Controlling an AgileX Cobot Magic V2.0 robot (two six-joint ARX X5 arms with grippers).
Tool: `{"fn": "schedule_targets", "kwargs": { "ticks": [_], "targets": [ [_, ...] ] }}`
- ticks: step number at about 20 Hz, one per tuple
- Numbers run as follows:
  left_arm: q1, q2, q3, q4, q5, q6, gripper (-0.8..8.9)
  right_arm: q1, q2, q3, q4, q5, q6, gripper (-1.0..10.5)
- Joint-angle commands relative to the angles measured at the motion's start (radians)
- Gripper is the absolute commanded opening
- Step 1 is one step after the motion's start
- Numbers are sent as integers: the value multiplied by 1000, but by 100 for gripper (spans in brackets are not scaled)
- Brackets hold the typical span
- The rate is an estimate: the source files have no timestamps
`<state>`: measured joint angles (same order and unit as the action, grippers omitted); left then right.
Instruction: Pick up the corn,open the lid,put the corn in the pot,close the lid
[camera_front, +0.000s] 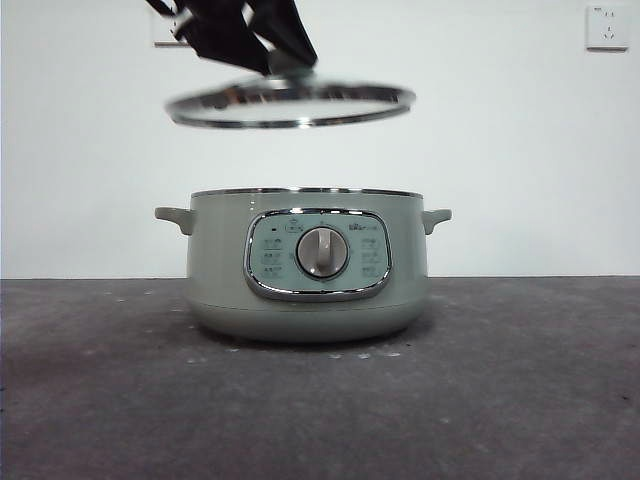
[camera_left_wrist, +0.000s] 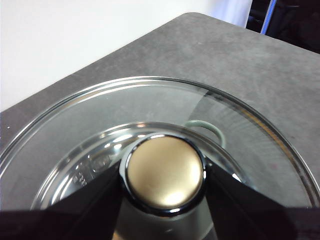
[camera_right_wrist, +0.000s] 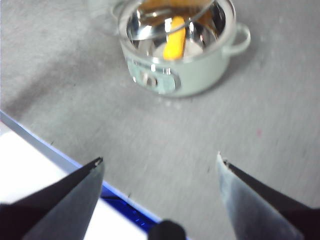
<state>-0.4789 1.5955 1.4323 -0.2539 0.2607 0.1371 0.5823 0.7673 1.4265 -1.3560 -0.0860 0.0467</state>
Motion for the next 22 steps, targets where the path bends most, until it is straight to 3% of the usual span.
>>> {"fn": "schedule_targets", "kwargs": {
  "ticks": [1,5,22],
  "targets": [
    [-5,31,17,97,0,-3,-8,1,-86,-77,-25,9,68,377],
    [-5,100,17,140,-13,-6,-8,1,-180,-164,-25,31,110,377],
    [-5,182,17,111,-26,-10,-8,1,-196,-222,-25,69,109,377]
  ]
}}
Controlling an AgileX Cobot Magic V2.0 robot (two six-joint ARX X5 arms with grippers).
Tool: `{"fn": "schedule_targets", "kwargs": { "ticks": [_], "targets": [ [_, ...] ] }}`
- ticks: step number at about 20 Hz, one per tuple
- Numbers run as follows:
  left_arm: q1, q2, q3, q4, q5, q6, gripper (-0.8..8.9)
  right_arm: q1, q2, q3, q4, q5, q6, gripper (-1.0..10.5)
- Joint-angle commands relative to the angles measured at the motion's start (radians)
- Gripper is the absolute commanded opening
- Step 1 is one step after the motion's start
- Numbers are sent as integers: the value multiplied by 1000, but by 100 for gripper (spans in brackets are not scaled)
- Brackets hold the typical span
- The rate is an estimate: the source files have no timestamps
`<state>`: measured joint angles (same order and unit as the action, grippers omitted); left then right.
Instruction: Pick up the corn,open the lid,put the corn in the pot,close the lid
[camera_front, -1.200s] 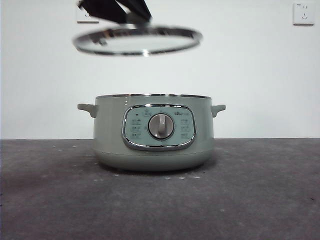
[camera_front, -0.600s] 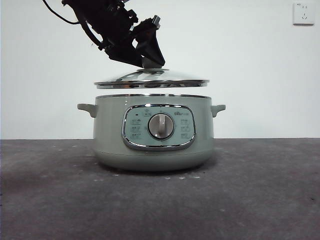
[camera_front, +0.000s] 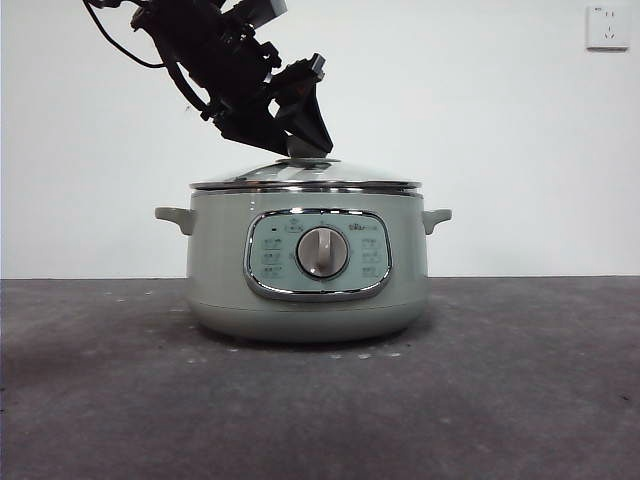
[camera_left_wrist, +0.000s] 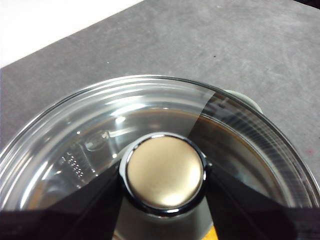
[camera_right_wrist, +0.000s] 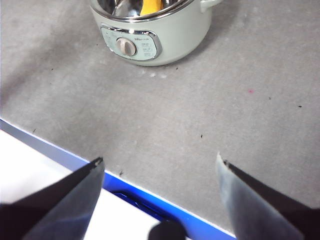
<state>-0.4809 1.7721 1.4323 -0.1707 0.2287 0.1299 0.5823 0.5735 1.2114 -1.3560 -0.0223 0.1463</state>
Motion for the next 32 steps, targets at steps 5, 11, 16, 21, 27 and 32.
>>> {"fn": "schedule_targets", "kwargs": {
  "ticks": [5,11,16,21,27,32],
  "targets": [
    [-3,26,17,-18,6,-6,-9,1,-3,-7,-25,7,8,377],
    [-3,45,17,-52,6,-6,14,1,-3,-7,-25,13,8,377],
    [-1,42,17,-48,6,-6,416,1,-3,-7,-25,16,8,377],
    [8,19,77,-111,6,-7,417,1,-3,-7,-25,24,8,377],
    [13,-102,209,-387,6,-30,417,1,-2,-7,-24,71,8,377],
    [13,-342,213,-636,6,-51,415,1,-2,-7,-24,106,5,378]
  ]
}}
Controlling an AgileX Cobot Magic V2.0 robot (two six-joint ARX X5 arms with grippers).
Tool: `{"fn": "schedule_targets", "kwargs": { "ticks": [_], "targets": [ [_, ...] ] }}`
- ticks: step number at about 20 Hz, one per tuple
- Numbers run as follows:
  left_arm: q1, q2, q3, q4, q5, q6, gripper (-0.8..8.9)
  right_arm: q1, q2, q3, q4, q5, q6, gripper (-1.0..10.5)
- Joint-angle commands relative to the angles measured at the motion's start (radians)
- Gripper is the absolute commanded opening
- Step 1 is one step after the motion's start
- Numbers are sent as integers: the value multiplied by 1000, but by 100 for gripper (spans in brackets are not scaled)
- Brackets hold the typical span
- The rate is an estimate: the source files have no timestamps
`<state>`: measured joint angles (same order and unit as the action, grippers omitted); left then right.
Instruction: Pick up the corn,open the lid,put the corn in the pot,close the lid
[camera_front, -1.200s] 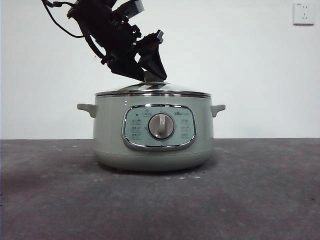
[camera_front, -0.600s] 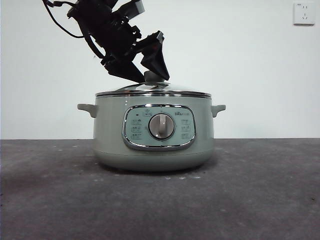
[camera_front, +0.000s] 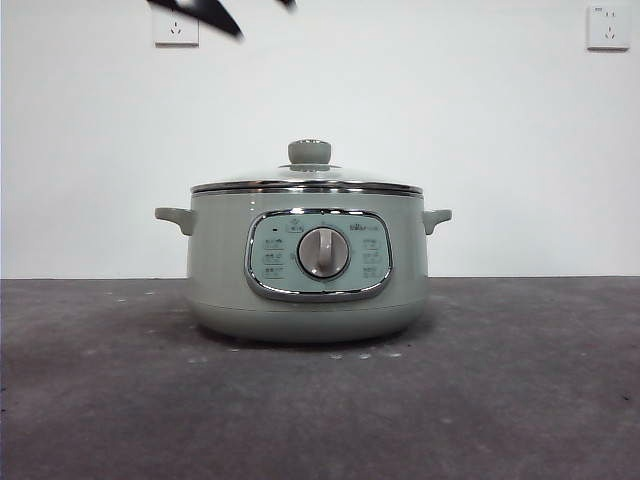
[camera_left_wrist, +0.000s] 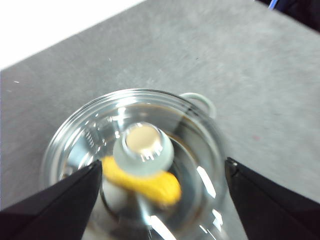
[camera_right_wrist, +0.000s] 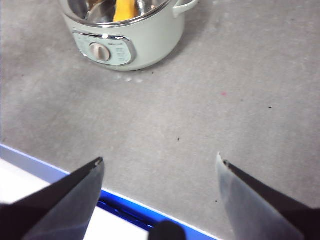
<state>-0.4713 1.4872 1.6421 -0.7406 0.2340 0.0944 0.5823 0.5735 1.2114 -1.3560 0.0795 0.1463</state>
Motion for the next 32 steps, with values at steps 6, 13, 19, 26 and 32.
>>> {"fn": "schedule_targets", "kwargs": {
  "ticks": [6,13,19,26,32],
  "targets": [
    [3,-298,3,-398,2,-20,409,1,-2,-7,-24,3,5,378],
    [3,-389,3,-517,2,-20,389,1,-2,-7,-24,2,8,232],
    [3,-388,3,-558,5,-19,-5,1,-2,-7,-24,7,31,1],
    [3,-388,3,-561,4,-19,-4,1,-2,-7,-24,7,34,1],
    [3,-388,3,-517,-77,61,0,1,-2,-7,-24,7,34,1]
  ]
}}
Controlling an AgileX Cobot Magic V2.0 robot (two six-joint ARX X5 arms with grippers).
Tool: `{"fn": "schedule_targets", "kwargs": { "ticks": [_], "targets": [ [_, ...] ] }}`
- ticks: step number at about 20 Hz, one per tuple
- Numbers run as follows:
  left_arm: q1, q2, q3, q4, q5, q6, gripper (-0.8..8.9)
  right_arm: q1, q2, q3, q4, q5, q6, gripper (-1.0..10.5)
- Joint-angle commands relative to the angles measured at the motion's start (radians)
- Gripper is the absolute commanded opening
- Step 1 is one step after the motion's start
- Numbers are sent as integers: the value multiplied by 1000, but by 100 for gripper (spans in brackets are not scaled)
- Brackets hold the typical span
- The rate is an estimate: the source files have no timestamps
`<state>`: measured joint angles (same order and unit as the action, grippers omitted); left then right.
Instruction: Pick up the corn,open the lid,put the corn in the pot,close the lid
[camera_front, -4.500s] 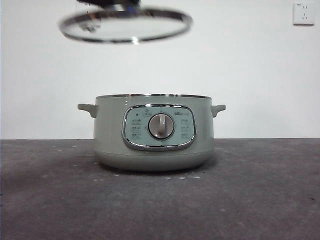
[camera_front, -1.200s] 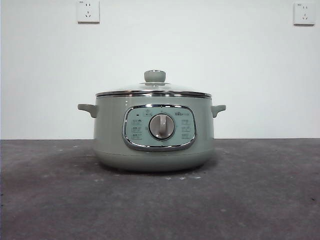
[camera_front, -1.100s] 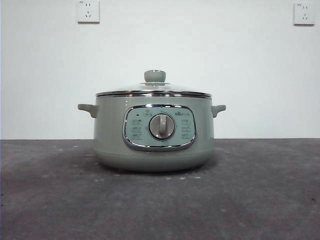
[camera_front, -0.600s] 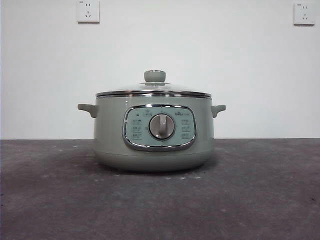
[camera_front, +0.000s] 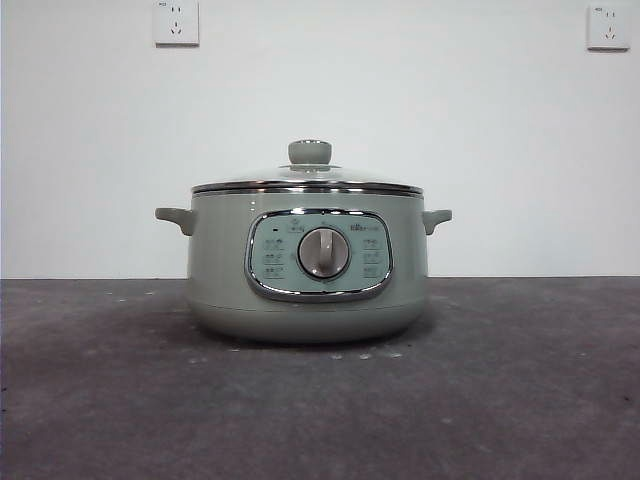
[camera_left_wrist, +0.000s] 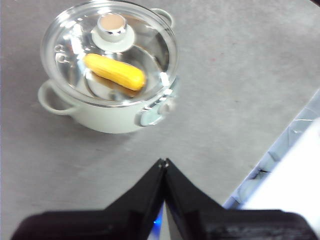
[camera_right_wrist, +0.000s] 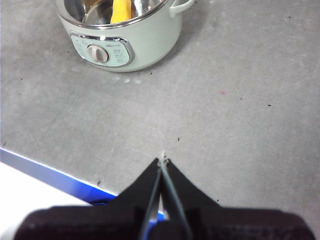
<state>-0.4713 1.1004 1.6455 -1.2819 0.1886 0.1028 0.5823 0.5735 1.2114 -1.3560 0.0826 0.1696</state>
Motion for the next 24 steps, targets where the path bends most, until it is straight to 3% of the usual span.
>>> {"fn": "schedule_targets", "kwargs": {
  "ticks": [1,3,5,7,9,11,13,17,20,24],
  "targets": [
    [3,-1,0,26,-37,52,0,1,-2,-7,-24,4,11,1],
    [0,-1,0,30,-84,81,-1,1,-2,-7,-24,4,11,1],
    [8,-6,0,27,-84,42,-1,1,-2,-7,-24,4,11,1],
    [31,-31,-1,57,-92,111,-1,1,-2,-7,-24,4,11,1],
    [93,-84,-22,215,-57,174,-1,1,-2,-7,-24,4,11,1],
    [201,-167,-104,424,46,187,-1,1,-2,-7,-24,4,11,1],
    [315,-261,-246,610,109,186,-1,1,-2,-7,-24,4,11,1],
    [469,-461,-625,858,98,187,-1,1,-2,-7,-24,4,11,1],
    [503,-591,-933,1004,98,177,-1,1,-2,-7,-24,4,11,1],
    [505,-748,-1257,1156,98,102,-1,1,-2,-7,-24,4,11,1]
  ]
}}
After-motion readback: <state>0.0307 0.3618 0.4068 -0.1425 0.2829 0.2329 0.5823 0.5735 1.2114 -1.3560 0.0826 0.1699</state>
